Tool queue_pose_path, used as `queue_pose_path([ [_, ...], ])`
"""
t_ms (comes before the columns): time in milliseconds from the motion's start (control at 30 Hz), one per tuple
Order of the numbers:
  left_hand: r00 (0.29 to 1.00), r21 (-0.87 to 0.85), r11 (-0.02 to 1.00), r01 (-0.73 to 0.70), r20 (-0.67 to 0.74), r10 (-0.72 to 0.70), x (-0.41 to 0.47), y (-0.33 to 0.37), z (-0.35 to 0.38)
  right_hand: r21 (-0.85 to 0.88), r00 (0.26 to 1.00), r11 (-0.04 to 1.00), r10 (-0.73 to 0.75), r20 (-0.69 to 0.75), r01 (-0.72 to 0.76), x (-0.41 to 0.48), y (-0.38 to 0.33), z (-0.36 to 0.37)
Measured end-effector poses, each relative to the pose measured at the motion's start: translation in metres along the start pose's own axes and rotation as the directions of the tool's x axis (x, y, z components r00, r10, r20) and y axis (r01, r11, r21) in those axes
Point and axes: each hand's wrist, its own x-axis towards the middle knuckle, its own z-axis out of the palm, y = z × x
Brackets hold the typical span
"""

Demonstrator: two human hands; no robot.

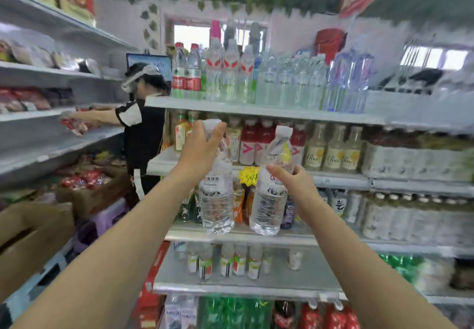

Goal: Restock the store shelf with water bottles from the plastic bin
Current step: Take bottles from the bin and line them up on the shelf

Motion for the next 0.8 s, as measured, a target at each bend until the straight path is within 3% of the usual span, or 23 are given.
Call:
queue_pose_path([
  [300,0.994,-0.034,0.994,-0.107,0.018,0.108,0.064,0.047,0.023,-0.064,0.989,0.987,-0.147,-0.022,0.145,0.056,-0.039,-0.032],
  [567,0.99,0.114,0.984,-0.134,-0.031,0.138,0.155,0.077,0.082,-0.14,0.936,0.932,-0.345,-0.064,0.334,0.174,-0.06,-0.08],
  [800,0.959,0.12,0.971,-0.206,-0.172,0.225,0.237,0.105,0.121,-0.155,0.902,0.891,-0.431,0.001,0.426,0.27,-0.094,-0.1],
])
